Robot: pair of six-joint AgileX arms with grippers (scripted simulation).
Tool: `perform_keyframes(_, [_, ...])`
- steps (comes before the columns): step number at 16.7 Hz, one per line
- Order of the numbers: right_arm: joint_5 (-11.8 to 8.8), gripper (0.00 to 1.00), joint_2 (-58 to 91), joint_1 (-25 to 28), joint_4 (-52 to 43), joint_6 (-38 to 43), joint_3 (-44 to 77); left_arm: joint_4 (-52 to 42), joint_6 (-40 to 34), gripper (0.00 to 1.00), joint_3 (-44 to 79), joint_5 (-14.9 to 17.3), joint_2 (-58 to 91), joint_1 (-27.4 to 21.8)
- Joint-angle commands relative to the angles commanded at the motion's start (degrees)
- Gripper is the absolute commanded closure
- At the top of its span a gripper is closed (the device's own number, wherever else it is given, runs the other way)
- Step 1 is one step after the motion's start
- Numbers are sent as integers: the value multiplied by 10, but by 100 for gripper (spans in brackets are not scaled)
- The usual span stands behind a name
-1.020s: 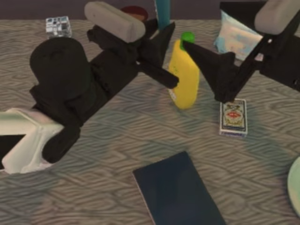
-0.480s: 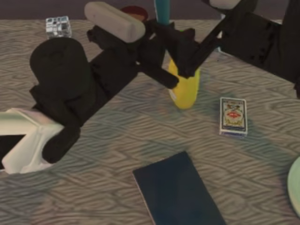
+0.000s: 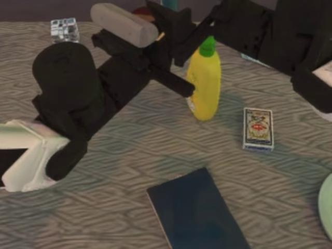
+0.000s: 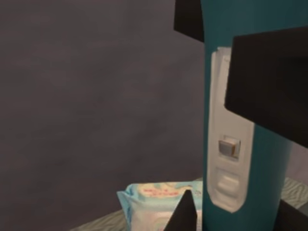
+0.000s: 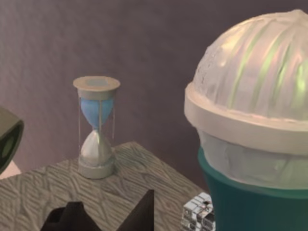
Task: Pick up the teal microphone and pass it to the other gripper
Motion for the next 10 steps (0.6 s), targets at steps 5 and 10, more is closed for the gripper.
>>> perform_keyframes(5, [0,30,0,0,0,0,0,0,0,100,0,0,0,0])
perform_keyframes(10, [0,68,0,0,0,0,0,0,0,100,0,0,0,0])
